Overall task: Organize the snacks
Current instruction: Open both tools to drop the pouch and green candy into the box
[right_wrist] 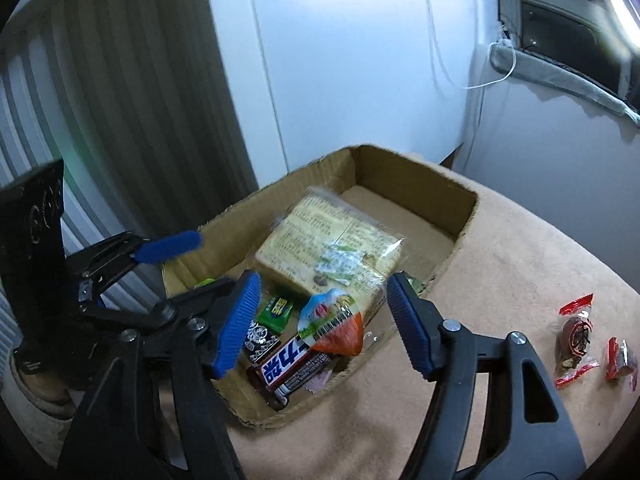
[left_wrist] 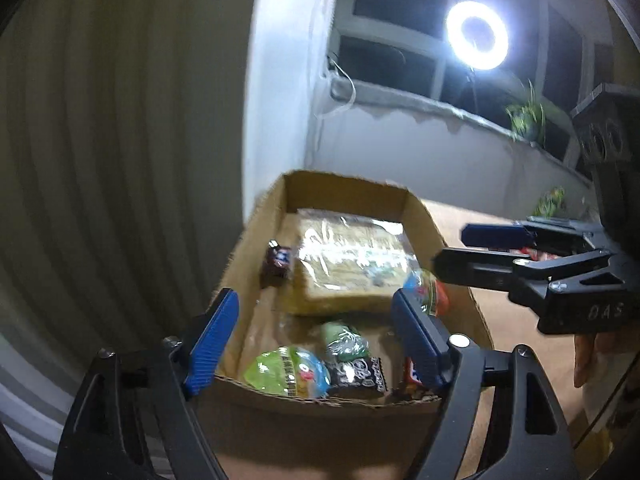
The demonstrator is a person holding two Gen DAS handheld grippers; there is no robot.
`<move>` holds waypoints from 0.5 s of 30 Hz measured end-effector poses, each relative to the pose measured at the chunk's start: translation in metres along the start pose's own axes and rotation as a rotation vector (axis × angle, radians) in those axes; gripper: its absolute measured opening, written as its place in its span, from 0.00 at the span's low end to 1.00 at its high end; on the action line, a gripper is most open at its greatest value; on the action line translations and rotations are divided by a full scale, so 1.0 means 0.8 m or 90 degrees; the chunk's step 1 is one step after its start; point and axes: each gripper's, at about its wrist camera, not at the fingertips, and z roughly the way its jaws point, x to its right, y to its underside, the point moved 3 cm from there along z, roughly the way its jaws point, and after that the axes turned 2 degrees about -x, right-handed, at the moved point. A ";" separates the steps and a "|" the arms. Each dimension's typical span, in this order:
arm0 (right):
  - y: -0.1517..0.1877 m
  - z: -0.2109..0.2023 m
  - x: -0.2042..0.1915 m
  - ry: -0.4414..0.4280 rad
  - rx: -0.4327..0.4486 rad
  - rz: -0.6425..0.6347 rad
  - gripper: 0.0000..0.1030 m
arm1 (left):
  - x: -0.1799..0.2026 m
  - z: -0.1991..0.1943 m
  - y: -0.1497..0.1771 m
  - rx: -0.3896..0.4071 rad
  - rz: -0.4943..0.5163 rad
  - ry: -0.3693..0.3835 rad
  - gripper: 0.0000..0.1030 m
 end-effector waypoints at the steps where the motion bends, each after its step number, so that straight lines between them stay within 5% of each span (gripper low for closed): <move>1: 0.000 -0.003 0.005 0.006 0.005 0.005 0.67 | -0.003 -0.002 -0.001 0.002 -0.008 -0.002 0.77; 15: 0.003 -0.025 0.004 0.028 0.040 0.010 0.75 | 0.009 -0.034 -0.009 0.019 -0.010 -0.014 0.77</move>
